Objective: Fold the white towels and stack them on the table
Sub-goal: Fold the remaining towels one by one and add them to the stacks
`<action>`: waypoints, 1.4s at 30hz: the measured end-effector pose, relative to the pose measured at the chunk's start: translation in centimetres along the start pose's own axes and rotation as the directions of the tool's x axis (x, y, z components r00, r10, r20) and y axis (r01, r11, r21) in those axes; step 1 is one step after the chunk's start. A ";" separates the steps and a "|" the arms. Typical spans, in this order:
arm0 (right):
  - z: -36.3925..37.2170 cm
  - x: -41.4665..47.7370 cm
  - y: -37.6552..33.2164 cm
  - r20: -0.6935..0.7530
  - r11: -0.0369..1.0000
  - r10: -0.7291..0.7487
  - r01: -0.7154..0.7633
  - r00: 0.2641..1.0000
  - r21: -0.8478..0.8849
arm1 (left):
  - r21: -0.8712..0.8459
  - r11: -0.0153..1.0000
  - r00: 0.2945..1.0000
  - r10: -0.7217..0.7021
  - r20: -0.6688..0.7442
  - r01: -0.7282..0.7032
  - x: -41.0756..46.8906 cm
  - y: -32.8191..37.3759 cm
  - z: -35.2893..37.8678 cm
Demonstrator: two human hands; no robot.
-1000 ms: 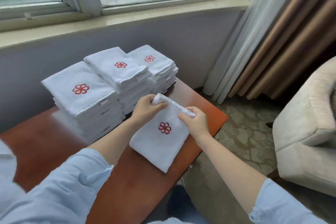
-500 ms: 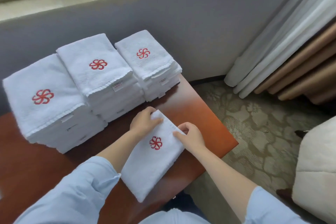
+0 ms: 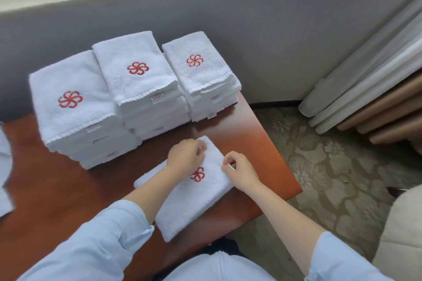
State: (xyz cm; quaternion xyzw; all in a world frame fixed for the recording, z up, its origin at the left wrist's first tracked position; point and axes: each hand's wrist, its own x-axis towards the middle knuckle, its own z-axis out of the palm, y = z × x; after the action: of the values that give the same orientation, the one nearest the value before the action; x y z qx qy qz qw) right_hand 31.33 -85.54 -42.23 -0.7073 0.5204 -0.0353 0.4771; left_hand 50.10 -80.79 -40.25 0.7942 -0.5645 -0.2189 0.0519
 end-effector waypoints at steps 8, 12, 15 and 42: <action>0.6 -4.1 0.8 -0.015 0.987 0.113 -0.110 0.994 0.116 | 0.114 0.975 0.971 0.168 0.172 -0.189 -5.0 0.2 0.7; 1.8 -7.9 0.6 0.119 0.978 0.153 -0.168 0.981 0.122 | 0.233 0.952 0.980 0.198 0.034 -0.200 -9.4 -0.3 1.8; 3.0 -10.9 0.3 0.218 0.990 0.129 -0.140 0.967 0.035 | 0.239 0.969 0.987 0.095 -0.126 -0.063 -12.9 -1.0 2.9; 6.2 -4.8 -7.8 0.639 0.558 -0.284 0.666 0.714 -0.495 | 0.065 0.947 0.939 -0.320 0.125 0.314 -20.8 -8.8 2.0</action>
State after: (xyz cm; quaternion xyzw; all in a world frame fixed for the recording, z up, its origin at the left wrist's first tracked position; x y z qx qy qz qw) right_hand 38.02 -77.81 -37.86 -0.9330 0.1341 0.2113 0.2586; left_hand 51.41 -58.17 -38.88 0.8592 -0.4362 -0.2645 -0.0396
